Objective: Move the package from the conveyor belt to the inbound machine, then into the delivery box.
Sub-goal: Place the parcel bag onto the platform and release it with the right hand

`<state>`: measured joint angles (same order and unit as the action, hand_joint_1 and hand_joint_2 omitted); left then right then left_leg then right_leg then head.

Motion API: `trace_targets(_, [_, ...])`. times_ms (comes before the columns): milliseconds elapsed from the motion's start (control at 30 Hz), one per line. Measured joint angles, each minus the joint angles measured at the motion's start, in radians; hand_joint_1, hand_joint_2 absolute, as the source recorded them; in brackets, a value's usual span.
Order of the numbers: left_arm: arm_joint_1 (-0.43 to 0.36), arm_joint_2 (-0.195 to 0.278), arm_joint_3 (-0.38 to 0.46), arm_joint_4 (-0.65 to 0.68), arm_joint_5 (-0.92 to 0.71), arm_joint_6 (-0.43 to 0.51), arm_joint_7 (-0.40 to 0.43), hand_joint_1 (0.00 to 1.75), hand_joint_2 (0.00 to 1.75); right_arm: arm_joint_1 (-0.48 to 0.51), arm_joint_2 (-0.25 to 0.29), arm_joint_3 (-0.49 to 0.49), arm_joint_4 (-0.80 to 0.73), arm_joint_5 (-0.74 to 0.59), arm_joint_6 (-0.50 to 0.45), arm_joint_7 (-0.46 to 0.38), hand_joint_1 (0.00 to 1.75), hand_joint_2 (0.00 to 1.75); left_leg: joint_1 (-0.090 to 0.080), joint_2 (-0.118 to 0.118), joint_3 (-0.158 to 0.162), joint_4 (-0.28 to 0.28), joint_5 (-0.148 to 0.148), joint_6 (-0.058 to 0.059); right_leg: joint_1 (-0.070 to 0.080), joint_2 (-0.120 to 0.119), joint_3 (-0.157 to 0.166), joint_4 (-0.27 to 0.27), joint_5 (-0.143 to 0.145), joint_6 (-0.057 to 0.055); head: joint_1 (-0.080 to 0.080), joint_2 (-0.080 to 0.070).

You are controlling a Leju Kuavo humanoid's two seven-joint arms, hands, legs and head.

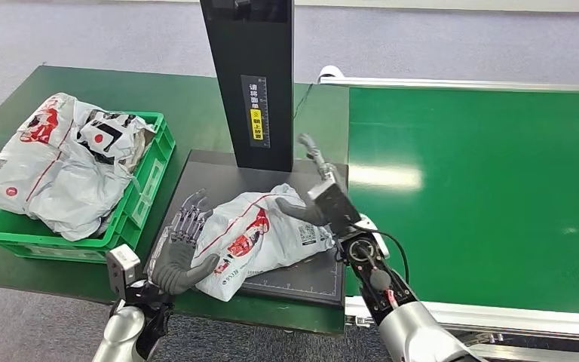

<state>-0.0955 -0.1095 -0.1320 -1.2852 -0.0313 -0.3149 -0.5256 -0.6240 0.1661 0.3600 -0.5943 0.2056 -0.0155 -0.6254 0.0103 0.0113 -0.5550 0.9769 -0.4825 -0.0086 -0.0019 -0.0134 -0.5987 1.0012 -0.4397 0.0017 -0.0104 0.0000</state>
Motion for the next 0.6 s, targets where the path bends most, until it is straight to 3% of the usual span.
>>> trace_targets(233, [0.011, 0.000, -0.004, 0.000, -0.014, 0.004, -0.027, 0.00, 1.75, 0.153, -0.024, -0.094, -0.190, -0.202, 0.169, -0.018, 0.00, 1.75, 0.000, 0.000, 0.000, 0.000, -0.001, 0.000, 0.000, 0.000, 0.000, 0.000, 0.000, 0.000, 0.000, 0.000])
trace_targets(367, [0.014, 0.000, -0.009, 0.000, -0.031, 0.020, -0.032, 0.00, 1.75, 0.205, -0.037, -0.108, -0.251, -0.218, 0.185, -0.016, 0.00, 1.75, 0.000, 0.001, 0.000, 0.000, 0.000, 0.000, 0.000, 0.000, 0.000, 0.000, 0.000, 0.000, 0.000, 0.000])
trace_targets(433, [0.012, 0.000, -0.016, 0.000, -0.111, 0.105, -0.013, 0.00, 1.75, 0.221, -0.042, -0.113, -0.271, -0.223, 0.186, -0.015, 0.00, 1.75, 0.000, 0.000, 0.001, 0.000, 0.000, 0.000, 0.000, 0.000, 0.000, 0.000, 0.000, 0.000, 0.000, 0.000])
trace_targets(600, [-0.021, 0.000, -0.070, 0.005, -0.558, 0.462, 0.155, 0.00, 1.75, 0.273, -0.048, -0.121, -0.325, -0.233, 0.194, -0.010, 0.00, 1.75, 0.000, 0.000, 0.001, 0.000, 0.000, 0.000, 0.000, 0.000, 0.001, 0.000, 0.000, 0.000, 0.000, 0.000])
